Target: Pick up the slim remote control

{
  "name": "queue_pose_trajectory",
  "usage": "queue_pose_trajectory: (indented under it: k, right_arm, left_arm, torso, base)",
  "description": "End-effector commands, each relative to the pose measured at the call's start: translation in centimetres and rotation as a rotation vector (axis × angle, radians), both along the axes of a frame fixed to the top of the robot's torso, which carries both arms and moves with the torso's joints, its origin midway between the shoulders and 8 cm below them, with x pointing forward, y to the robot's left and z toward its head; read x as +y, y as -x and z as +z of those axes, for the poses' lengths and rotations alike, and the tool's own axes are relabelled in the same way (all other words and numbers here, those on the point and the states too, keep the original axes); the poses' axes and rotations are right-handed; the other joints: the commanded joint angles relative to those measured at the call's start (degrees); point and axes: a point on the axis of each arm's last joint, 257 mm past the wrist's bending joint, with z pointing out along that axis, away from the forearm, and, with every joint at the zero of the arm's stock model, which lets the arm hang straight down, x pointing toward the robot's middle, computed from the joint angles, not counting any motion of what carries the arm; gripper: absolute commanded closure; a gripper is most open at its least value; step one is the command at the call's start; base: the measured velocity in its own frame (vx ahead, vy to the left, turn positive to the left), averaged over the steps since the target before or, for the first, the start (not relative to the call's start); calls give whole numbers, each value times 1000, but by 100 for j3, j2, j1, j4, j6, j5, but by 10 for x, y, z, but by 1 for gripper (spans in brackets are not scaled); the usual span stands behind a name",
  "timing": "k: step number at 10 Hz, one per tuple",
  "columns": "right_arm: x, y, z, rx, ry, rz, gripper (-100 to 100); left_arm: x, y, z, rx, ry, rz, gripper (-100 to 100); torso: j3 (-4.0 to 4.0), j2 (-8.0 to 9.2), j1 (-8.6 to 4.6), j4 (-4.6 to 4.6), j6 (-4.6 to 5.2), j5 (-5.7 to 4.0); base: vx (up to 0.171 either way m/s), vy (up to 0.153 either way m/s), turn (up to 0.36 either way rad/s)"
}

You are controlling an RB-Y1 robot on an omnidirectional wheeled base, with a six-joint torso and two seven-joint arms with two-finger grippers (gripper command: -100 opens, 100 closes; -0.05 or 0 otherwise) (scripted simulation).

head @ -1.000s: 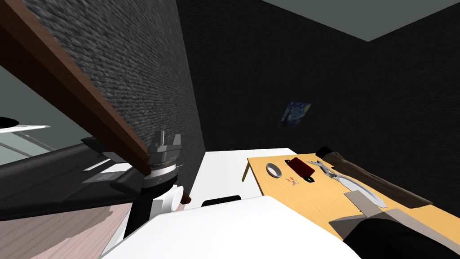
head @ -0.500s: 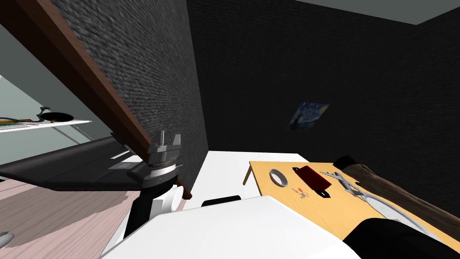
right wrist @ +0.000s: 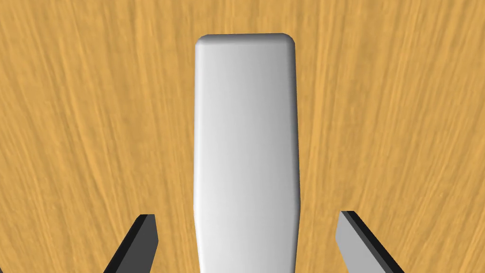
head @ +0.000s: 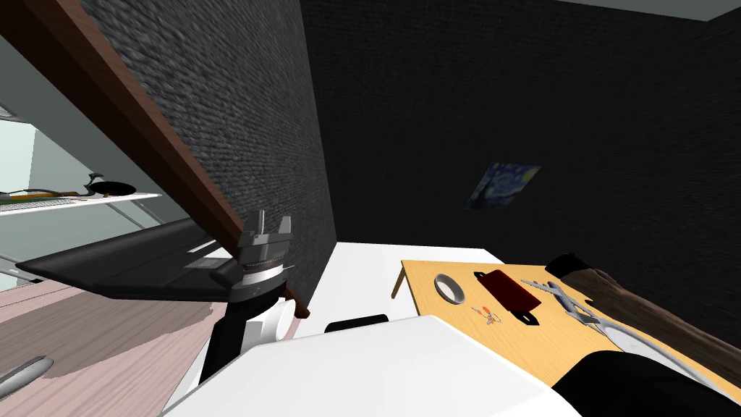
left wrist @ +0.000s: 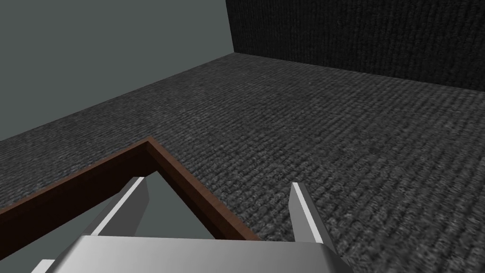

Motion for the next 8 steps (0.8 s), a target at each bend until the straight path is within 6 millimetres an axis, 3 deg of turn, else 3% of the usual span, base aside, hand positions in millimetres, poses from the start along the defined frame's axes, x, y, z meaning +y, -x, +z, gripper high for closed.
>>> queue_pose_trajectory:
  k: [1, 3, 4, 8]
  right_arm:
    - [13, 0, -13, 0, 0, -15, -100]
    - [13, 0, -12, 0, -3, -10, -100]
    - [12, 0, -13, 0, -1, -12, 100]
    - [14, 0, -13, -1, -5, -12, 100]
  left_arm:
    - [0, 0, 0, 0, 0, 0, 0]
    - [0, 0, 0, 0, 0, 0, 0]
    - [0, 0, 0, 0, 0, 0, 0]
    - [0, 0, 0, 0, 0, 0, 0]
  torso:
    - [0, 0, 0, 0, 0, 0]
    - [6, 10, -8, 2, 3, -1]
    - [3, 5, 1, 1, 3, 0]
    - [0, 0, -8, 0, 3, -2]
  base:
    - [-36, -55, 131]
    - [-31, -29, 21]
    - [0, 0, 0]
    - [0, 0, 0]
